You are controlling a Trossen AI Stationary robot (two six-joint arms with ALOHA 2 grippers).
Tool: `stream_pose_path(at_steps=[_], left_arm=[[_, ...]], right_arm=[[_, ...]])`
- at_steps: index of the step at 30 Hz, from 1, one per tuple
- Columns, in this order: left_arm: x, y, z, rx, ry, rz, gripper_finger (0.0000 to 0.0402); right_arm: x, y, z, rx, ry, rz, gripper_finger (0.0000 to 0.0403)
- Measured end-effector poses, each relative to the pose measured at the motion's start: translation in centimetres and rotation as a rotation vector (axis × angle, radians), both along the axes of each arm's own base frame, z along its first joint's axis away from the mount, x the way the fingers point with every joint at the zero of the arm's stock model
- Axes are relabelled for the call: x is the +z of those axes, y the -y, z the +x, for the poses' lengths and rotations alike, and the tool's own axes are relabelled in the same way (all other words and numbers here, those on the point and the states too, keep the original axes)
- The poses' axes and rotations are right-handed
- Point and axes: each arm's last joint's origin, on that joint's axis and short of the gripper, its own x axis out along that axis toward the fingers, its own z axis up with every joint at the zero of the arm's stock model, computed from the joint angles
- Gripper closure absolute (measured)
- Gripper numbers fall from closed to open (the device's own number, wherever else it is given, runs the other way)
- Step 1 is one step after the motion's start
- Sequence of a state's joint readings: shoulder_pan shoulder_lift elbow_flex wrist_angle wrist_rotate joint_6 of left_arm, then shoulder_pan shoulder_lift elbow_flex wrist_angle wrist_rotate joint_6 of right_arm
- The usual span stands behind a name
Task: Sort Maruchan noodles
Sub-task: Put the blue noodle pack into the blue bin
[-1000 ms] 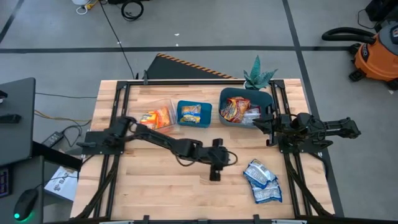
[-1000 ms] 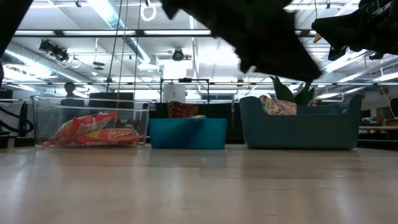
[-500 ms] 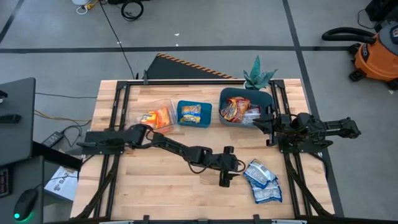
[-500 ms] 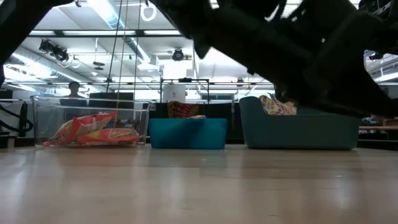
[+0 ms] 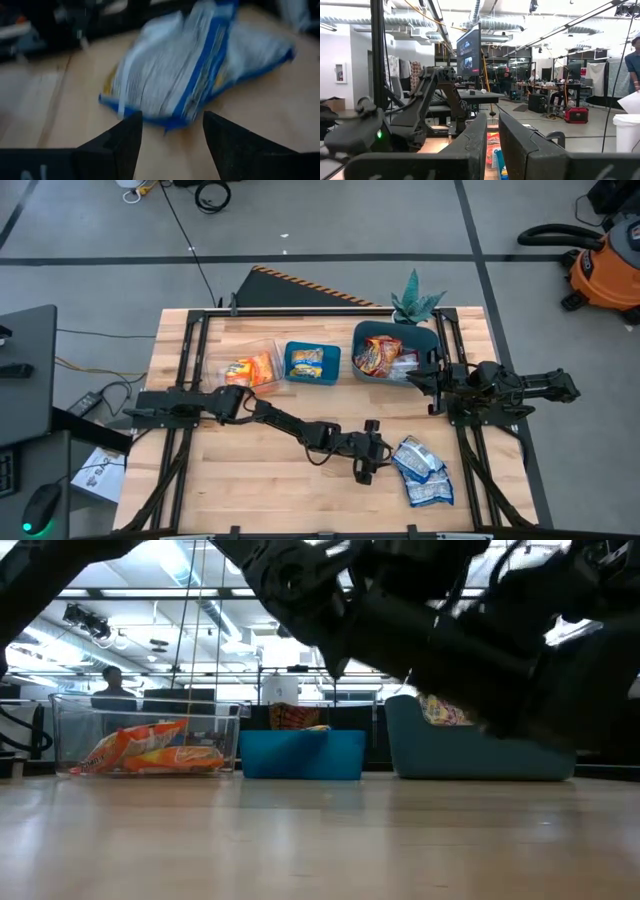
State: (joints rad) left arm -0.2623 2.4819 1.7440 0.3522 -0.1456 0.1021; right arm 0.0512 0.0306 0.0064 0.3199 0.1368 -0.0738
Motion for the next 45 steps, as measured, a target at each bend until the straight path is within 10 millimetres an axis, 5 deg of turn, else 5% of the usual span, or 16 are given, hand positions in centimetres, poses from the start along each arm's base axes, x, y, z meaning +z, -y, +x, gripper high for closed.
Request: stream_pose_path(at_steps=[10, 22, 45], left_arm=[[-2.6, -0.4, 0.2, 0.014, -0.013, 0.016, 0.0186], [-2.3, -0.3, 0.4, -0.026, 0.051, 0.019, 0.0198], [-2.3, -0.5, 0.5, -0.003, 0.055, 0.022, 0.0383]], right_arm=[[0.0, 0.0, 0.0, 0.0, 0.0, 0.0, 0.0348], [0.0, 0.0, 0.0, 0.0, -0.002, 0.0, 0.0348], [0.0, 0.0, 0.0, 0.0, -0.002, 0.0, 0.0348]])
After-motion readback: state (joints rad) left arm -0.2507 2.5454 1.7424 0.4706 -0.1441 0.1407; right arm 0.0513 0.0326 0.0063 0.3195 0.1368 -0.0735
